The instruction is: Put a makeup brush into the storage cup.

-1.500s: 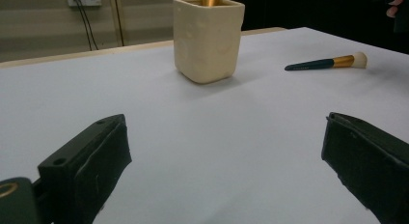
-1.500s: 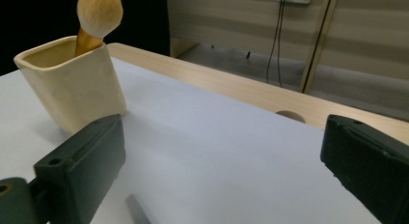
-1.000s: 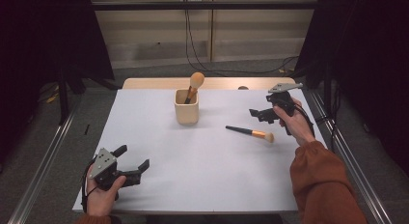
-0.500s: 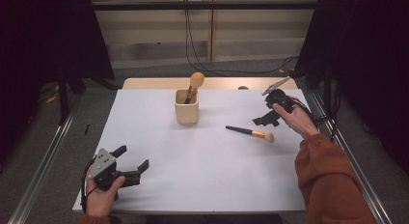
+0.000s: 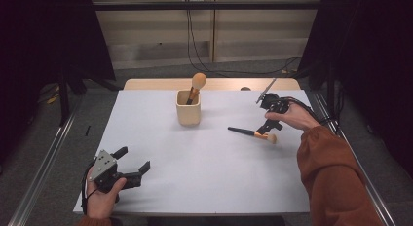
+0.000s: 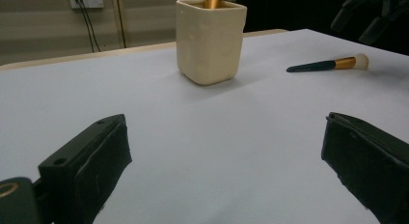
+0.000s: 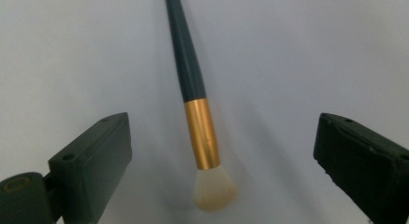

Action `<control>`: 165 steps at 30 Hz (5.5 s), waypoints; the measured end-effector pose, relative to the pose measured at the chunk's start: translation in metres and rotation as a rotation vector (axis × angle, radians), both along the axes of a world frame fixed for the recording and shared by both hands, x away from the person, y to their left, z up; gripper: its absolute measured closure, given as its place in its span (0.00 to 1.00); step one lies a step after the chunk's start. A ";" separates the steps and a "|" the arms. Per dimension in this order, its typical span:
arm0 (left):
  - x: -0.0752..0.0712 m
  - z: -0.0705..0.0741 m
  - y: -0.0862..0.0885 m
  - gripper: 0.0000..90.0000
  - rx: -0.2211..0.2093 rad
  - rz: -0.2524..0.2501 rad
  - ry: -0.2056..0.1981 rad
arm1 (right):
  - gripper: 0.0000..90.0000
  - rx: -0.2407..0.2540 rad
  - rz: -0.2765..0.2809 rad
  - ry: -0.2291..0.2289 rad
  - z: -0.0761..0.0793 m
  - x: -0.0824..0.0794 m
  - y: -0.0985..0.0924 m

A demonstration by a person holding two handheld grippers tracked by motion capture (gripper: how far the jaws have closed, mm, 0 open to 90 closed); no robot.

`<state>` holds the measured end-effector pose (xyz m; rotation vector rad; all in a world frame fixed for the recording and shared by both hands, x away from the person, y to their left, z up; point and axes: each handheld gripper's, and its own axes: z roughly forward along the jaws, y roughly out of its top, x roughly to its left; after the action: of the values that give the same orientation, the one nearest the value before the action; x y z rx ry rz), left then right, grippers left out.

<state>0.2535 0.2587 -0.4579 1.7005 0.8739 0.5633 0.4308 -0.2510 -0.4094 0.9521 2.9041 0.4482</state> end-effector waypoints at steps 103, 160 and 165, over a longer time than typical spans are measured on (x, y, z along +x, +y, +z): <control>-0.001 -0.001 0.000 0.04 0.017 -0.004 0.011 | 0.83 0.187 -0.173 -0.072 -0.011 -0.013 -0.020; 0.006 0.026 -0.043 0.03 0.021 -0.159 -0.034 | 0.83 0.758 -0.244 -0.381 -0.021 -0.109 -0.028; 0.009 0.027 -0.051 0.03 0.021 -0.179 -0.030 | 0.83 0.762 -0.224 -0.369 -0.023 -0.115 -0.023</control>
<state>0.2621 0.2079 -0.4310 1.7639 0.6883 0.4774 0.3156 -0.2737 -0.4323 1.0826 2.2534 1.5727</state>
